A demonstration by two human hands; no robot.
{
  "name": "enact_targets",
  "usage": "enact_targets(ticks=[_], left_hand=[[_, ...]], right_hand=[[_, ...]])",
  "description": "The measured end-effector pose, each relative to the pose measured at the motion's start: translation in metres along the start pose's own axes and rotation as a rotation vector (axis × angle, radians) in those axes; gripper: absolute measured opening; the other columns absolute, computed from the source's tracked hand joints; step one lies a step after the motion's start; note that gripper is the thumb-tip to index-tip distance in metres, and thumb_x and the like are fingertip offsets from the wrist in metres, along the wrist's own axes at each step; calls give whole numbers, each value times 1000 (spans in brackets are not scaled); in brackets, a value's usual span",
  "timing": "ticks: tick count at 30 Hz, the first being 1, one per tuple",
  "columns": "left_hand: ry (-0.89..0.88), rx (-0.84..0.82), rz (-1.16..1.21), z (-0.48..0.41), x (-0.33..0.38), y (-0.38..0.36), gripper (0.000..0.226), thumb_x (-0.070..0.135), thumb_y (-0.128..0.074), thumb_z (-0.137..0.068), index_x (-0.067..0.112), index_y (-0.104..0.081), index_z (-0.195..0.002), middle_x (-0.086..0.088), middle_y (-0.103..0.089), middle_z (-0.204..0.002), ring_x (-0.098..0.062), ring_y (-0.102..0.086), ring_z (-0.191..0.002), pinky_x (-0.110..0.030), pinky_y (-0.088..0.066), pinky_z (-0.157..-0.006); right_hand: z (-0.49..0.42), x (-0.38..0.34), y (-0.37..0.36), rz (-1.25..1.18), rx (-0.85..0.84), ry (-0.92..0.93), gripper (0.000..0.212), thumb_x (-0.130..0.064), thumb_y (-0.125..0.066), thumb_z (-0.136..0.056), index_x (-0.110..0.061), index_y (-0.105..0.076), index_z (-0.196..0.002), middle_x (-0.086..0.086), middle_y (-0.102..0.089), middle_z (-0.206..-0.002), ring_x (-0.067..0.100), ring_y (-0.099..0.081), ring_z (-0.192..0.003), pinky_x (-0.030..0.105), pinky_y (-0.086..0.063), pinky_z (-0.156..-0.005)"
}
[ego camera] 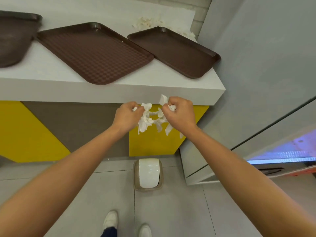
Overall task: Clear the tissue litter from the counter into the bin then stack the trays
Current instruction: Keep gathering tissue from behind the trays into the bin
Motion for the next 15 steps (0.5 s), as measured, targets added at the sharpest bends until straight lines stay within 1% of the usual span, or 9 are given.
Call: enact_targets(ticks=[3, 6, 9, 12, 15], left_hand=[[51, -3, 7, 10, -19, -16, 23, 22, -51, -89, 6, -57, -74, -8, -59, -72, -18, -51, -61, -28, -42, -57], [102, -6, 4, 15, -39, -29, 24, 22, -51, -91, 10, -54, -71, -6, -56, -71, -13, -48, -56, -21, -39, -47], [186, 5, 0, 15, -63, -39, 21, 21, -50, -91, 7, -56, -75, -6, -56, -72, -12, -47, -55, -19, -38, -45], [277, -3, 25, 13, -91, -50, 22, 20, -50, -90, 12, -54, -70, -4, -54, -69, -13, -47, -57, -22, -37, -48], [355, -12, 49, 8, -120, -66, 25, 20, -51, -90, 14, -52, -66, -4, -53, -68, -16, -47, -59, -23, -39, -51]], right_hand=[[16, 21, -9, -10, -54, -32, 46, -12, -57, -76, -25, -23, -48, -4, -23, -47, 11, -26, -50, 30, -22, -49], [29, 40, -23, -22, -92, -65, 43, -15, -55, -75, -25, -24, -48, -3, -25, -48, 10, -26, -50, 25, -20, -47], [44, 58, -39, -59, -140, -124, 43, -13, -55, -75, -25, -23, -48, -4, -24, -48, 9, -25, -48, 20, -17, -45], [60, 77, -57, -74, -191, -169, 40, -18, -52, -74, -27, -22, -49, -5, -22, -48, 8, -24, -48, 23, -18, -47], [76, 101, -78, -81, -232, -230, 40, -17, -52, -75, -28, -22, -50, -5, -23, -48, 7, -26, -48, 26, -20, -48]])
Point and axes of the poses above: each hand's wrist, its own z-axis away from the middle knuckle, its own y-axis out of the back of the hand, x = y × z, the point moved 2 cm from there along -z, towards the middle knuckle
